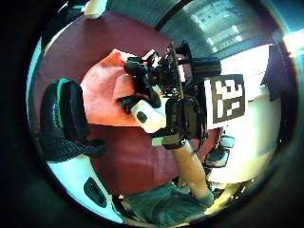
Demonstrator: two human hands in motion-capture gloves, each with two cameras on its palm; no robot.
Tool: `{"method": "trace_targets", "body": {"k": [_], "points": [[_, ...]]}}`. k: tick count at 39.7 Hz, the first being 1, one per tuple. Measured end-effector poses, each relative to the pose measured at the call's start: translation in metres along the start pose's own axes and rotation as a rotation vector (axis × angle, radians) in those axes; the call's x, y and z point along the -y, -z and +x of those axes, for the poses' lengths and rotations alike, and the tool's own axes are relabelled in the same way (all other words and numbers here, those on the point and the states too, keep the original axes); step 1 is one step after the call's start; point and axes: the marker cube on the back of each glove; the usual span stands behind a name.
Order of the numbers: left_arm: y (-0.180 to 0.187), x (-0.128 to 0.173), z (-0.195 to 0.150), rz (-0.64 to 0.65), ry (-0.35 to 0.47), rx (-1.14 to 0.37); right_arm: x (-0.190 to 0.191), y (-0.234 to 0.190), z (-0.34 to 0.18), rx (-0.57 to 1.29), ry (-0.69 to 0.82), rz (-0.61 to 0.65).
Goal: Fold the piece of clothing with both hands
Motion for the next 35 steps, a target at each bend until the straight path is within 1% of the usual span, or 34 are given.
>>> {"method": "trace_targets", "body": {"k": [1,4,5,7,9,11,12,14,16,19,21,24,26,29,35], "points": [[-0.005,-0.006,0.004,-0.043,-0.004,-0.018,-0.003,0.002,-0.002,0.066,0.047,-0.054],[-0.006,-0.015,0.013,-0.065,-0.007,-0.028,-0.018,0.010,-0.013,0.329,0.138,-0.234],[-0.003,-0.018,0.015,-0.066,-0.006,-0.024,-0.022,0.014,-0.015,0.380,0.144,-0.258],[-0.004,-0.020,0.019,-0.061,-0.022,-0.034,-0.027,0.030,-0.010,0.382,0.131,-0.230],[-0.013,-0.014,0.027,-0.041,-0.060,-0.070,-0.030,0.057,0.004,0.277,0.131,-0.137],[-0.020,-0.009,0.035,-0.028,-0.096,-0.107,-0.032,0.085,0.018,0.113,0.144,-0.053],[-0.019,-0.010,0.039,-0.033,-0.108,-0.118,-0.035,0.098,0.025,0.027,0.125,-0.034],[-0.009,-0.019,0.045,-0.061,-0.116,-0.118,-0.047,0.125,0.034,-0.147,0.021,-0.044],[0.001,-0.027,0.051,-0.080,-0.115,-0.101,-0.063,0.153,0.038,-0.312,-0.101,-0.083],[-0.006,-0.020,0.062,-0.062,-0.148,-0.107,-0.085,0.189,0.041,-0.533,-0.232,-0.122],[-0.006,-0.018,0.068,-0.051,-0.165,-0.117,-0.099,0.213,0.044,-0.684,-0.322,-0.118],[-0.004,-0.017,0.080,-0.019,-0.183,-0.143,-0.114,0.241,0.054,-0.875,-0.432,-0.073],[-0.011,-0.008,0.088,0.023,-0.201,-0.160,-0.111,0.247,0.070,-0.922,-0.437,-0.019],[-0.019,-0.003,0.095,0.038,-0.214,-0.156,-0.106,0.251,0.086,-0.924,-0.414,0.059],[-0.019,-0.004,0.106,0.065,-0.236,-0.153,-0.119,0.263,0.085,-0.909,-0.412,0.125]]}}
